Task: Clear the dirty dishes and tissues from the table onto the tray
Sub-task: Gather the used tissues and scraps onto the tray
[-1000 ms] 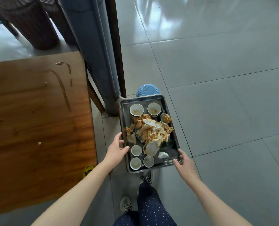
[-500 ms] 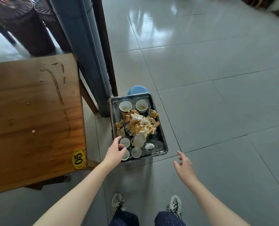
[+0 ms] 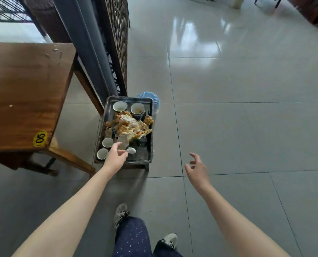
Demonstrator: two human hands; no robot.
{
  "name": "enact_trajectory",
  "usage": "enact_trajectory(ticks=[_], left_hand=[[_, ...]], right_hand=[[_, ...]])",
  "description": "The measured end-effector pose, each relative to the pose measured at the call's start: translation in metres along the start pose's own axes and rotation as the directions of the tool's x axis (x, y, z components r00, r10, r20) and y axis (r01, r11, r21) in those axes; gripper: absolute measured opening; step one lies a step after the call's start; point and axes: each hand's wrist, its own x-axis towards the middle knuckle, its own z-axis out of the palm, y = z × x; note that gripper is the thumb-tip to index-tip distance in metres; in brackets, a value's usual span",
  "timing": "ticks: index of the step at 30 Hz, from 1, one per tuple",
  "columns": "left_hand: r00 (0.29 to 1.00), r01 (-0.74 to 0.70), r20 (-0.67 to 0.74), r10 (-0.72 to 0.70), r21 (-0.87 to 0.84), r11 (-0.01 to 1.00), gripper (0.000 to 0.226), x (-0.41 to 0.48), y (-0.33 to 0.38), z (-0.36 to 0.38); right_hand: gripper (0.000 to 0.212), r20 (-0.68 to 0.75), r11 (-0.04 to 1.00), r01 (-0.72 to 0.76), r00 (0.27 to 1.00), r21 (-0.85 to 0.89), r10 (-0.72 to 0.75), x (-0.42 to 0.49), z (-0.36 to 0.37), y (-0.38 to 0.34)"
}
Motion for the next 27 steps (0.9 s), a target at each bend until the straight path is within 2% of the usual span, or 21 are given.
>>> enact_trajectory(ticks=[11, 17, 22, 25, 27], left_hand=[[0.997, 0.043, -0.069, -0.047, -0.058, 0.997, 0.048, -0.006, 0.034, 0.082], [0.986, 0.073, -0.134, -0.097, -0.167, 0.983, 0.043, 0.027, 0.095, 0.13], [0.996, 0.054, -0.067, -0.066, -0.174, 0.983, 0.045, 0.051, 0.168, 0.193], [0.995, 0.042, -0.087, -0.056, -0.154, 0.987, 0.043, 0.066, 0.195, 0.207], [0.99, 0.058, -0.119, -0.078, -0.16, 0.985, 0.042, 0.071, 0.201, 0.209]], right_hand=[[0.048, 0.092, 0.998, 0.012, 0.996, -0.055, -0.007, 0.068, -0.079, 0.059], [0.046, 0.237, 0.982, 0.139, 0.966, -0.131, -0.105, 0.124, -0.107, 0.059], [0.042, 0.188, 0.988, 0.062, 0.982, -0.141, -0.035, 0.182, -0.173, 0.065], [0.041, 0.121, 0.994, -0.024, 0.992, -0.105, 0.037, 0.221, -0.205, 0.068], [0.04, 0.132, 0.992, -0.051, 0.989, -0.119, 0.066, 0.24, -0.216, 0.068]])
